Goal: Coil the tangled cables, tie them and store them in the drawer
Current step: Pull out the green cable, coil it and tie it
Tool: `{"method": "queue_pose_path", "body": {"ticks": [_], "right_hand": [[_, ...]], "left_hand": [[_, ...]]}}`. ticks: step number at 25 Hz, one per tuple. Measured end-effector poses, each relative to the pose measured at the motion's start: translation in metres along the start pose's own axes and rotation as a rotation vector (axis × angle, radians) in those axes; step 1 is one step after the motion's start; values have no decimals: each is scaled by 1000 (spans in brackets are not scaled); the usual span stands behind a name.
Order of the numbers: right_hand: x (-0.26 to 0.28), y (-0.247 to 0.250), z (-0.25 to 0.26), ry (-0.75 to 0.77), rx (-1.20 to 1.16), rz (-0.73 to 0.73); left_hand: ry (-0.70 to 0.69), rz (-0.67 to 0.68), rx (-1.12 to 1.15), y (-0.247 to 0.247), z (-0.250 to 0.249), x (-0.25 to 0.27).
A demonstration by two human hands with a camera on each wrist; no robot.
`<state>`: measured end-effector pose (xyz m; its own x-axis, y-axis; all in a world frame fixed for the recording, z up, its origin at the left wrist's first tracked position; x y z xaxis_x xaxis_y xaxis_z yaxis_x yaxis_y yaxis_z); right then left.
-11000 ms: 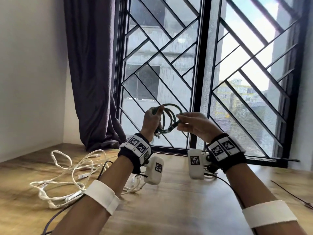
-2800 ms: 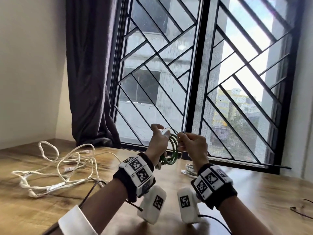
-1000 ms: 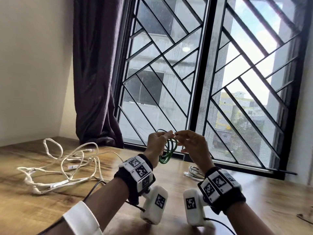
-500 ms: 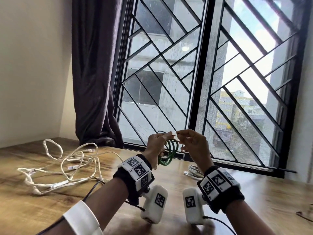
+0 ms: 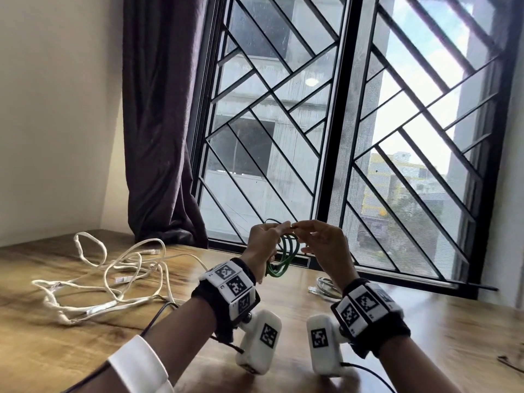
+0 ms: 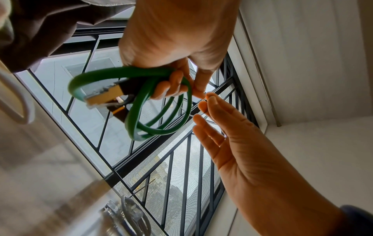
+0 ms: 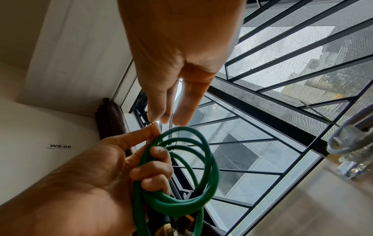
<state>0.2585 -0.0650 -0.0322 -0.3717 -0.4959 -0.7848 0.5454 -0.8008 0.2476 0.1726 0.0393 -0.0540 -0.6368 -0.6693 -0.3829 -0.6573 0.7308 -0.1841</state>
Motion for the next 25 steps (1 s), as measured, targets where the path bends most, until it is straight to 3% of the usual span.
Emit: {"method": "queue_pose_path", "body": {"ticks": [5, 12, 18, 25], "right_hand": [[1, 2, 4, 13, 58, -40], [0, 9, 8, 51, 363, -54], [-4, 24, 3, -24, 474, -73], [-8, 18, 2, -12, 458, -61]], "left_hand": [[-25, 9, -48, -3, -2, 1], [-57, 78, -173, -4, -2, -1], [18, 246, -273, -11, 0, 6], [91, 313, -29, -11, 1, 8]]}}
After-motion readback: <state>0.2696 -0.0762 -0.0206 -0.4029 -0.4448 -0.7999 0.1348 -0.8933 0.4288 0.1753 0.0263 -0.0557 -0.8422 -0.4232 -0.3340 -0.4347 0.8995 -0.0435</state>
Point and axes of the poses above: each hand's wrist, its own x-axis away from the middle knuckle, its own y-axis out of the back of the hand, z = x × y, the point moved 5 cm from there along -x, towards the middle knuckle, and after that the axes turned 1 degree about z, right-handed, at the moved point
